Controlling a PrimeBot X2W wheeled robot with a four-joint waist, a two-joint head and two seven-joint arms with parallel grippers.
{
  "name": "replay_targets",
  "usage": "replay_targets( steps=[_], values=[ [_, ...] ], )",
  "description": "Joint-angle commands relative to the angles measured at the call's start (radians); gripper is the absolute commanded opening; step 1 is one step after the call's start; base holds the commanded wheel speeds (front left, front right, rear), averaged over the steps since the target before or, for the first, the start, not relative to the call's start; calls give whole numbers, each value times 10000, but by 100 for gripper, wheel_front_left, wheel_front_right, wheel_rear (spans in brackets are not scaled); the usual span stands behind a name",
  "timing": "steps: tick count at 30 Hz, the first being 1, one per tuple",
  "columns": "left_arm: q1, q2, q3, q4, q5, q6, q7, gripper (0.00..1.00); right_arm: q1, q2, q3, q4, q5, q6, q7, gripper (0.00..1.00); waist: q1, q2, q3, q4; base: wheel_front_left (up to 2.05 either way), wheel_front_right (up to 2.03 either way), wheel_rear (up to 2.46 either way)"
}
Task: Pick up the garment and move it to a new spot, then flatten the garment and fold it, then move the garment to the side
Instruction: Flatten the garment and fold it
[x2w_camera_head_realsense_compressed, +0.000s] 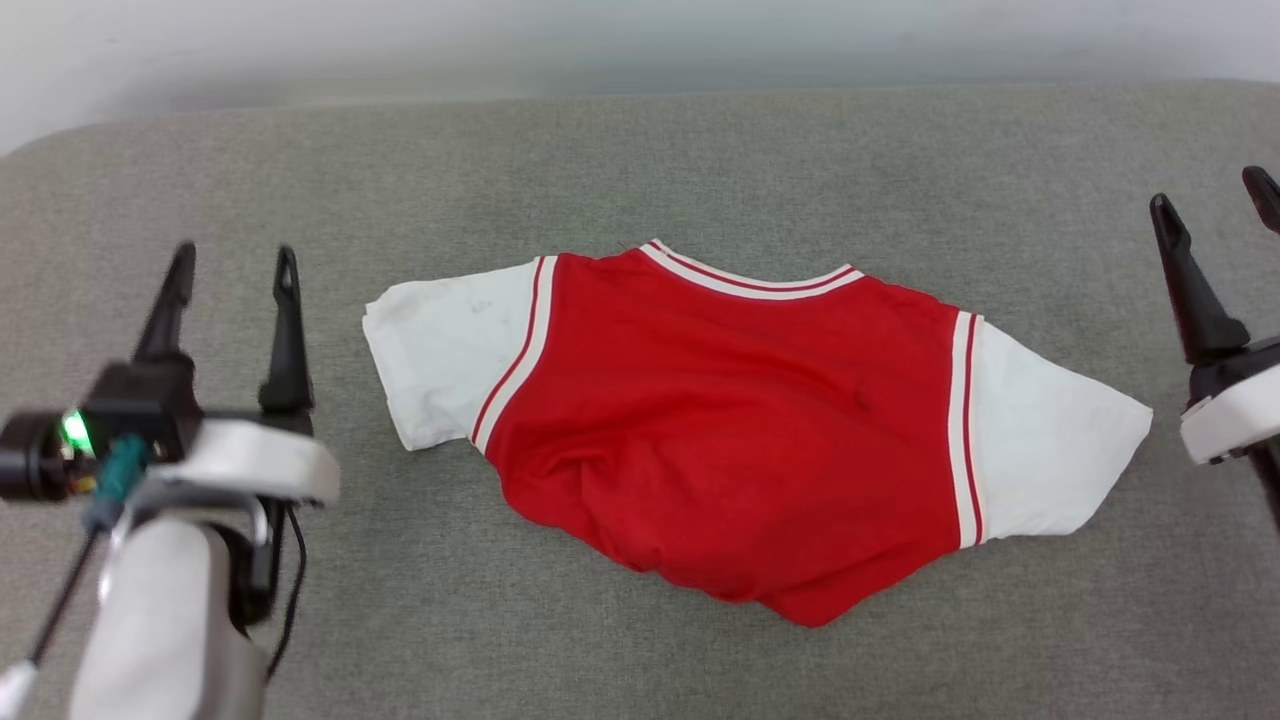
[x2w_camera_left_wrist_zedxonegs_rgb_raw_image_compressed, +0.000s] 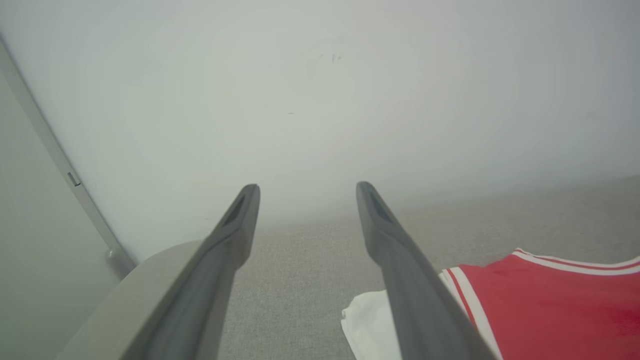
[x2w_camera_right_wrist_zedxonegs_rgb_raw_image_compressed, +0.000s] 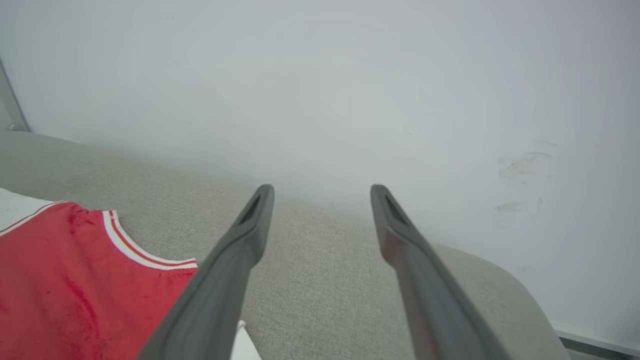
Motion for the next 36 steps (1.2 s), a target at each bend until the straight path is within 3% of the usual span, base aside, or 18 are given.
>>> replay_targets(
  steps=[1,8,17,25,29,36],
  values=[
    [-560,230,1,260,-51,-149,162,100,476,497,-575,-465,-485,-7,-174,100,0,0,85,-84,0,0,0],
    [-2510,1064,-479,1160,-221,-839,1803,100,1929,2084,-2089,-2586,-2050,-7,-417,100,0,0,450,-300,0,0,0],
    [-4429,2283,-2098,1905,-1173,-1140,4663,100,2826,2940,-2517,-3704,-2682,-7,-454,100,0,0,989,-522,0,0,0],
    [-5721,3947,-4762,2197,-4046,-1143,8175,100,2808,3204,-2496,-4081,-2951,-7,-456,100,0,0,1509,-817,0,0,0],
    [-6249,4392,-5366,2366,-5747,-1144,9874,100,2645,3185,-2401,-4135,-3006,-7,-456,100,0,0,1803,-941,0,0,0],
    [-7018,4991,-6399,2758,-6905,-1144,11833,100,2217,3153,-2113,-4115,-3003,-7,-459,100,0,0,2391,-1187,0,0,0]
  ],
)
